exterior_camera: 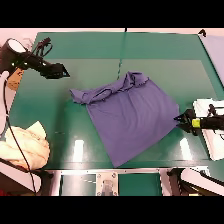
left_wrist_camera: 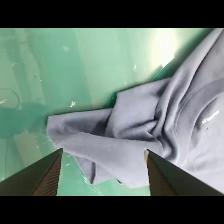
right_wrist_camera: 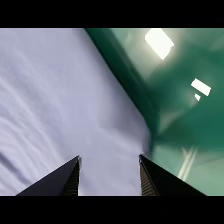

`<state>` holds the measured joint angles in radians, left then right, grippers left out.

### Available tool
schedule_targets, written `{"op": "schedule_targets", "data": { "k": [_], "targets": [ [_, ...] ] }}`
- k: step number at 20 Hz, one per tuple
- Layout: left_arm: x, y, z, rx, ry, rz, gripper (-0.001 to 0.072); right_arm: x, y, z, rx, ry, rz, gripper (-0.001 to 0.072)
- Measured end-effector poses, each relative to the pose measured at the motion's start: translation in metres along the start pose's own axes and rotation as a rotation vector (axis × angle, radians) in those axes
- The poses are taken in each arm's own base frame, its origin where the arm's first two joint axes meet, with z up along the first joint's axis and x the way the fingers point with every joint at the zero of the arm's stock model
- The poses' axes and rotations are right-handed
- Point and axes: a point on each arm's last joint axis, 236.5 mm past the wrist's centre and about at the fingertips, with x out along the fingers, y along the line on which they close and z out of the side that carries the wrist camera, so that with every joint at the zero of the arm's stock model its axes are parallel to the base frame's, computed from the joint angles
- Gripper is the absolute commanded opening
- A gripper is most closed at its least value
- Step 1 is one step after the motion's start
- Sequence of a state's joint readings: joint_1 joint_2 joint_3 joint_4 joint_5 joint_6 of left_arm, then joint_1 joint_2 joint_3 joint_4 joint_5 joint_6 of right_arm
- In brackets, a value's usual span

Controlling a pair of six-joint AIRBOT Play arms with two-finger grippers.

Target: Fold the shirts.

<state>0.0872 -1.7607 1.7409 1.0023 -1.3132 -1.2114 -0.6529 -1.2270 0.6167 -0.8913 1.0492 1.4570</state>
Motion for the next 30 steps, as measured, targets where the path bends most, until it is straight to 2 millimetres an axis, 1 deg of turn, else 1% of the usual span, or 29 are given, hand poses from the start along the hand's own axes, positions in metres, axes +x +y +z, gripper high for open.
{"op": "schedule_targets", "data": {
  "k": [1, 2, 3, 5, 7, 9, 11, 13, 15, 18, 20, 21, 22, 23, 24, 26, 27, 29, 30],
  "targets": [
    [0.000, 0.000, -0.001, 0.005, 0.003, -0.001, 0.0597, 0.007, 0.002, -0.001, -0.002, 0.008, 0.000, 0.0155],
    [-0.001, 0.000, -0.002, 0.006, 0.008, -0.003, 0.0597, 0.013, 0.004, -0.001, -0.006, 0.015, 0.002, 0.0080],
    [-0.001, 0.000, -0.003, 0.009, 0.013, -0.004, 0.0597, 0.018, 0.007, 0.001, -0.020, 0.021, 0.003, 0.0032],
    [-0.001, -0.002, -0.006, 0.012, 0.024, -0.010, 0.0597, 0.024, 0.016, 0.014, -0.045, 0.017, 0.009, 0.0022],
    [-0.001, -0.002, -0.008, 0.012, 0.032, -0.013, 0.0597, 0.023, 0.027, 0.039, -0.081, -0.017, 0.008, 0.0022],
    [-0.001, -0.004, -0.009, 0.015, 0.038, -0.022, 0.0598, 0.020, 0.044, 0.071, -0.121, -0.050, 0.017, 0.0022],
    [-0.001, -0.008, -0.012, 0.025, 0.052, -0.036, 0.0598, 0.019, 0.069, 0.099, -0.164, -0.056, 0.043, 0.0022],
    [0.000, -0.015, -0.019, 0.043, 0.081, -0.058, 0.0598, 0.022, 0.095, 0.128, -0.214, -0.057, 0.064, 0.0022],
    [0.003, -0.030, -0.030, 0.071, 0.132, -0.090, 0.0598, 0.029, 0.124, 0.153, -0.260, -0.050, 0.088, 0.0022],
    [0.011, -0.058, -0.047, 0.137, 0.216, -0.130, 0.0597, 0.041, 0.163, 0.177, -0.328, -0.038, 0.116, 0.0022],
    [0.017, -0.072, -0.060, 0.189, 0.273, -0.132, 0.0597, 0.049, 0.181, 0.179, -0.367, -0.016, 0.127, 0.0031],
    [0.019, -0.075, -0.067, 0.212, 0.306, -0.123, 0.0597, 0.052, 0.187, 0.180, -0.379, -0.009, 0.131, 0.0094],
    [0.020, -0.075, -0.072, 0.229, 0.331, -0.111, 0.0597, 0.053, 0.191, 0.180, -0.388, -0.005, 0.133, 0.0185],
    [0.020, -0.074, -0.078, 0.242, 0.357, -0.098, 0.0597, 0.054, 0.192, 0.180, -0.393, 0.000, 0.134, 0.0344],
    [0.021, -0.072, -0.084, 0.249, 0.382, -0.086, 0.0597, 0.054, 0.193, 0.182, -0.396, -0.001, 0.135, 0.0436],
    [0.026, -0.063, -0.101, 0.252, 0.445, -0.060, 0.0597, 0.054, 0.194, 0.181, -0.397, 0.010, 0.136, 0.0351],
    [0.029, -0.056, -0.112, 0.252, 0.482, -0.047, 0.0597, 0.054, 0.193, 0.180, -0.396, 0.021, 0.135, 0.0350],
    [0.035, -0.040, -0.130, 0.261, 0.543, -0.006, 0.0597, 0.050, 0.185, 0.177, -0.388, 0.053, 0.130, 0.0269],
    [0.037, -0.031, -0.135, 0.269, 0.559, 0.024, 0.0597, 0.046, 0.178, 0.175, -0.380, 0.077, 0.127, 0.0265]
  ]
}}
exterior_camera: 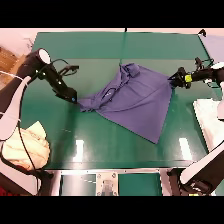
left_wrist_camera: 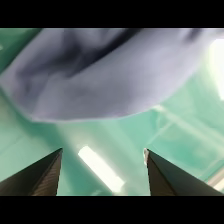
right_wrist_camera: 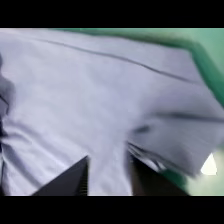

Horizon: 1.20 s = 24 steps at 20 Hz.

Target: Fold the shirts.

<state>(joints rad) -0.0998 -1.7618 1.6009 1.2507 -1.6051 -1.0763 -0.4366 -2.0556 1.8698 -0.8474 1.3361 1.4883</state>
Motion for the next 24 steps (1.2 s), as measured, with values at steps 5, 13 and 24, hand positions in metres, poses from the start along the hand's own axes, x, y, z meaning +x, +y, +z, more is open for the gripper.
{"op": "schedule_targets", "data": {
  "k": [5, 13, 24],
  "targets": [
    [0.008, 0.031, 0.004, 0.043, -0.020, 0.124, 0.0597, -0.025, -0.023, -0.058, 0.078, 0.180, 0.006, 0.0264],
    [0.007, 0.034, 0.038, 0.213, -0.155, 0.148, 0.0419, -0.052, -0.063, -0.198, 0.245, 0.193, -0.049, 0.0417],
    [0.010, -0.009, 0.043, 0.330, -0.195, -0.021, 0.0024, -0.006, -0.072, -0.344, 0.415, 0.321, -0.016, 0.0417]
  ]
}}
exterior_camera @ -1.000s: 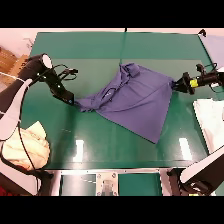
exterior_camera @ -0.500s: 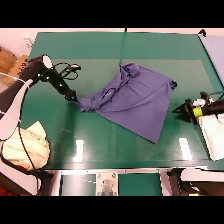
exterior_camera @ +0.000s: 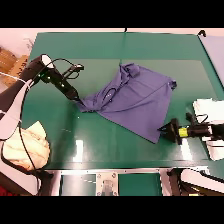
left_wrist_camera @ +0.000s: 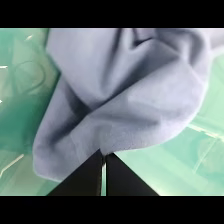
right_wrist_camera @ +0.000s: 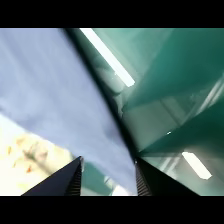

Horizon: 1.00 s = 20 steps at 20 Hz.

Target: Fold the shirts.

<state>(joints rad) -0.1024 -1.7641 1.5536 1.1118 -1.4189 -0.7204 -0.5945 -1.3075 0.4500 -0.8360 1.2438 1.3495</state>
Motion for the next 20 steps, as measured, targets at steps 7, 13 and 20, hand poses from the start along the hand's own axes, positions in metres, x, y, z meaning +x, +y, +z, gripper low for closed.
{"op": "schedule_targets", "data": {
  "k": [7, 13, 20],
  "targets": [
    [-0.015, -0.011, 0.020, -0.071, -0.058, -0.036, 0.0024, 0.031, 0.029, -0.011, -0.146, -0.011, 0.085, 0.0022],
    [-0.106, -0.016, 0.060, -0.253, -0.307, -0.092, 0.0024, -0.054, 0.148, 0.017, -0.470, -0.206, 0.227, 0.0022],
    [-0.313, -0.088, 0.083, -0.313, -0.871, -0.339, 0.0024, -0.296, 0.337, -0.078, -1.013, -0.754, 0.337, 0.0021]
  ]
}}
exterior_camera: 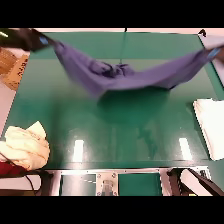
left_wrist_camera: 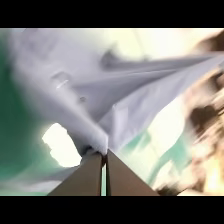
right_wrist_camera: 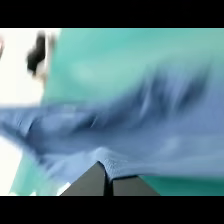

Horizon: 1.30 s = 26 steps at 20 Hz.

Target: Fold the shirts.

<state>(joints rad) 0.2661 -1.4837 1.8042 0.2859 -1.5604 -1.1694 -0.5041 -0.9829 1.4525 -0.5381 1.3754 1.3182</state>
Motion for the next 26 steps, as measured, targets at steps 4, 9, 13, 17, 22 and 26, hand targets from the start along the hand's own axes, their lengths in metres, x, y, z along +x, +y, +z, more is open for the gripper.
{"op": "schedule_targets", "data": {
  "k": [4, 9, 13, 17, 22, 26],
  "targets": [
    [-0.074, -0.123, 0.042, 0.103, -0.273, -0.209, 0.0024, -0.084, 0.101, 0.068, -0.223, -0.260, -0.032, 0.0021],
    [-0.145, -0.248, 0.057, 0.302, -0.572, -0.313, 0.0024, -0.140, 0.161, 0.084, -0.339, -0.448, -0.096, 0.0021],
    [-0.164, -0.282, 0.060, 0.412, -0.712, -0.199, 0.0024, -0.151, 0.146, 0.091, -0.308, -0.495, -0.192, 0.0021],
    [-0.156, -0.221, 0.069, 0.355, -0.712, 0.080, 0.0024, -0.123, 0.082, 0.088, -0.155, -0.414, -0.214, 0.0021],
    [-0.096, -0.073, 0.055, 0.100, -0.573, 0.303, 0.0024, -0.031, -0.021, 0.051, 0.052, -0.213, -0.138, 0.0021],
    [-0.013, 0.066, 0.022, -0.094, -0.462, 0.428, 0.0024, 0.054, -0.122, 0.008, 0.230, -0.086, -0.163, 0.0021]
  ]
}}
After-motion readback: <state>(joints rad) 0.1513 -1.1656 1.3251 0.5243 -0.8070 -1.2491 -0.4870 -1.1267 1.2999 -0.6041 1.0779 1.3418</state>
